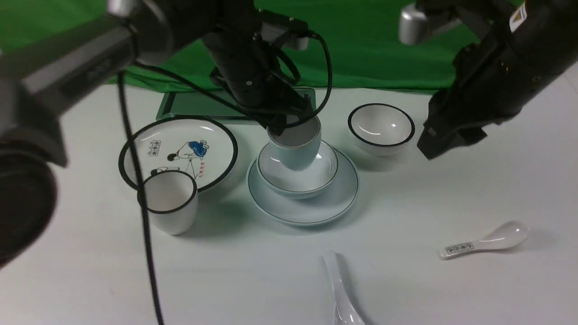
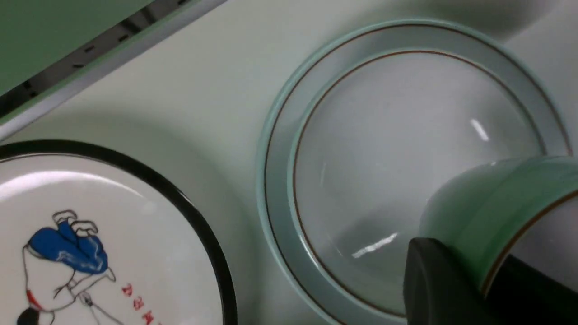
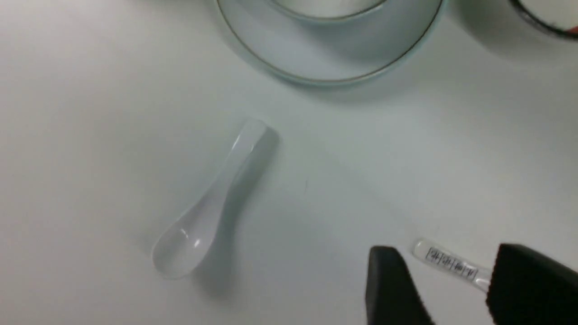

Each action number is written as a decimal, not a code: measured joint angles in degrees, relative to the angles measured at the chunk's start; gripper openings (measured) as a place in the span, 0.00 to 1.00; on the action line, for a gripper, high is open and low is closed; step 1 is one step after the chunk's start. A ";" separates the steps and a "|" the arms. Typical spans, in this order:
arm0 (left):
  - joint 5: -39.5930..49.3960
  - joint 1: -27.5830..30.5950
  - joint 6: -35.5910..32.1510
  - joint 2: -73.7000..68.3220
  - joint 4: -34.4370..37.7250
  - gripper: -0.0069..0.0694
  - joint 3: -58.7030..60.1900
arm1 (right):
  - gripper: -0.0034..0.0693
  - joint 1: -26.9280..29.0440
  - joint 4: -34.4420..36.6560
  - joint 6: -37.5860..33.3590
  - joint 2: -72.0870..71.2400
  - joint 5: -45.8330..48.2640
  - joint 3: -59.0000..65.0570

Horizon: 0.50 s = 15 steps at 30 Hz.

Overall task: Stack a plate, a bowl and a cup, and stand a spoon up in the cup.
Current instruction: Use the left arm to put the blue teacup into the blue rice bowl in the middle

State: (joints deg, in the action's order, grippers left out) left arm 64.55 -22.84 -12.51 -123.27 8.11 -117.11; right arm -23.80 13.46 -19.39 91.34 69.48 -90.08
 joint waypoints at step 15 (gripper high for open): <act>4.99 0.00 1.34 -10.06 -1.03 0.38 -11.38 | 0.51 -0.29 0.40 1.64 -0.06 -5.32 16.26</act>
State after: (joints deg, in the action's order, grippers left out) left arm 69.54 -22.84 -11.17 -133.33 7.07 -128.49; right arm -24.09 13.86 -17.75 91.28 64.17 -73.83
